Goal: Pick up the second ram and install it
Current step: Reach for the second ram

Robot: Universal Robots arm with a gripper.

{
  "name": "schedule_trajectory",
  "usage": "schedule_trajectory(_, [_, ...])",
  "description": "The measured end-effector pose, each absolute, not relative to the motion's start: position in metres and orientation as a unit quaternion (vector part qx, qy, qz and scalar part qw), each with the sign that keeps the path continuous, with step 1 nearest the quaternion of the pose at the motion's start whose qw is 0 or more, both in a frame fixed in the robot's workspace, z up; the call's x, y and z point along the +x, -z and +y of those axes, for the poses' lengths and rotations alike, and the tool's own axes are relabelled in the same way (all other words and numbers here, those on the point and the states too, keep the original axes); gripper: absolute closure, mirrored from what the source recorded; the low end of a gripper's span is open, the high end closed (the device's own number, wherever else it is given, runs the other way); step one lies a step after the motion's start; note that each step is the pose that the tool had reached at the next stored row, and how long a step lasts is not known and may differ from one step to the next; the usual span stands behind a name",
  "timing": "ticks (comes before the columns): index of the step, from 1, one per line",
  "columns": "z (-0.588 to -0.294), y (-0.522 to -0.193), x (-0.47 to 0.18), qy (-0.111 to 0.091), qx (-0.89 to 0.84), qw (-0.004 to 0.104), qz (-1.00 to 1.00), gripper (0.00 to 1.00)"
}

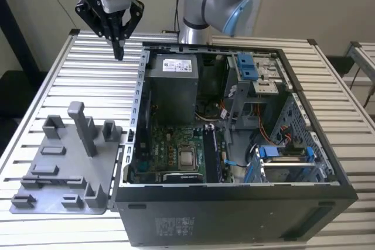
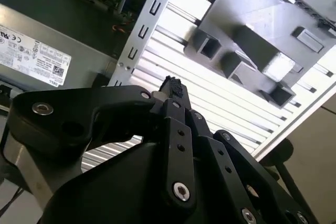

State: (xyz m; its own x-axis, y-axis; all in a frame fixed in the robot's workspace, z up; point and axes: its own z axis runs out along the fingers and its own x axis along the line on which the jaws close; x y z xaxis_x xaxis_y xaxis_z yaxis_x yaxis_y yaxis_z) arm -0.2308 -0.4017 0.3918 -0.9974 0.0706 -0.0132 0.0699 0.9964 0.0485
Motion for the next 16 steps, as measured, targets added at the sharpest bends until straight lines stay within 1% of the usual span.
schedule_trajectory(16, [-0.411,-0.390,-0.288,-0.024,0.035,0.006,0.999,0.89])
